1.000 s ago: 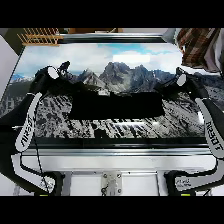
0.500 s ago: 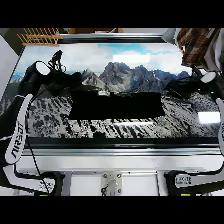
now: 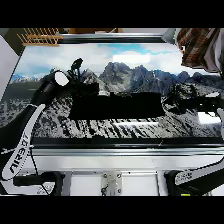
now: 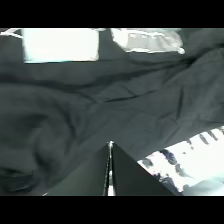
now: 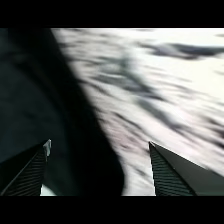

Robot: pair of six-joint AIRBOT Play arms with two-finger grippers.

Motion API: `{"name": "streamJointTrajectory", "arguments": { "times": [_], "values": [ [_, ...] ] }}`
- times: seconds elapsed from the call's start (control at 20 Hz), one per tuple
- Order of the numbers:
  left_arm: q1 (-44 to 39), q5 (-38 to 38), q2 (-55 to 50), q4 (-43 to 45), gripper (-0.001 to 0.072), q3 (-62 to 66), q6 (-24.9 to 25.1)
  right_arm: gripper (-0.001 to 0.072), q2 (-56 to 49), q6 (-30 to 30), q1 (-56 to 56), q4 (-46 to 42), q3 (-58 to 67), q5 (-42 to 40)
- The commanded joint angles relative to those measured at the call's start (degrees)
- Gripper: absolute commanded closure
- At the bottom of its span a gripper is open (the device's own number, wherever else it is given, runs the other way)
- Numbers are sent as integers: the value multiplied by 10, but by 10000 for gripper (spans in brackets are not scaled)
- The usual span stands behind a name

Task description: Fold the clothes and pants, and hang the long-sleeved shirts on hangers.

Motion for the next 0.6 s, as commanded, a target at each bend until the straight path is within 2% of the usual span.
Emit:
{"name": "streamJointTrajectory", "arguments": {
  "times": [0.0,0.25,0.3,0.35,0.4,0.5,0.55],
  "values": [
    [-33,34,1,-1,694,-6,-15,-8,-30,-31,37,40,-5,-5],
    [-40,45,1,-1,694,-6,-18,11,-31,-31,80,43,-4,-2],
    [-40,50,1,-1,694,-6,-20,182,-31,-31,83,43,-4,-1],
    [-41,56,-2,-1,694,-6,-27,421,-31,-32,86,43,-4,-1],
    [-42,59,-9,-2,694,-5,-30,600,-30,-42,86,43,-3,-1],
    [-51,58,-34,-2,694,5,-34,691,-26,-43,83,36,1,2],
    [-57,57,-52,-2,694,19,-34,691,-20,-36,82,16,9,8]
  ]
}}
